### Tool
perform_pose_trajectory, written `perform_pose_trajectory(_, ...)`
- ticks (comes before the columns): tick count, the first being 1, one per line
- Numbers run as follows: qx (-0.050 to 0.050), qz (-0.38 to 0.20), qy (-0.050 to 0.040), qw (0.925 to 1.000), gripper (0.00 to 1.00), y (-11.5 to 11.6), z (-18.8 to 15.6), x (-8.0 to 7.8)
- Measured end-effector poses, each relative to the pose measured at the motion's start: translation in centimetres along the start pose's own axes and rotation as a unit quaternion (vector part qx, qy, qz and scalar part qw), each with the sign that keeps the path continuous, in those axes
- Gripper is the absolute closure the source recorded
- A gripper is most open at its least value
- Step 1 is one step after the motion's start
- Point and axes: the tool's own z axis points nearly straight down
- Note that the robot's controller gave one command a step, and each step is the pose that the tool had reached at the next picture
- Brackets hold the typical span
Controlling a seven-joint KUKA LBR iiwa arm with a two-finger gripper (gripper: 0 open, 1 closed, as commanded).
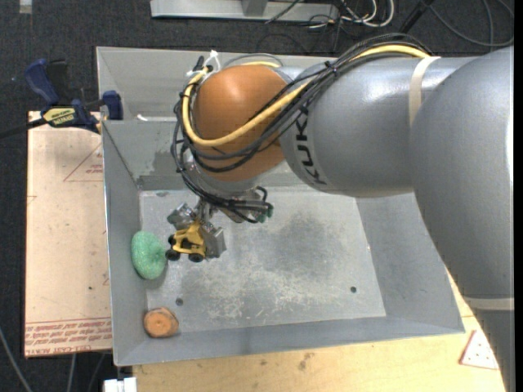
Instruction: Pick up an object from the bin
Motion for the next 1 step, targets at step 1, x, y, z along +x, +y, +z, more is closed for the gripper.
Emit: perform_pose_trajectory(1, -0.002, 0.003, 0.0039, 1.0, 1.0, 0.11, -4.0, -0.24)
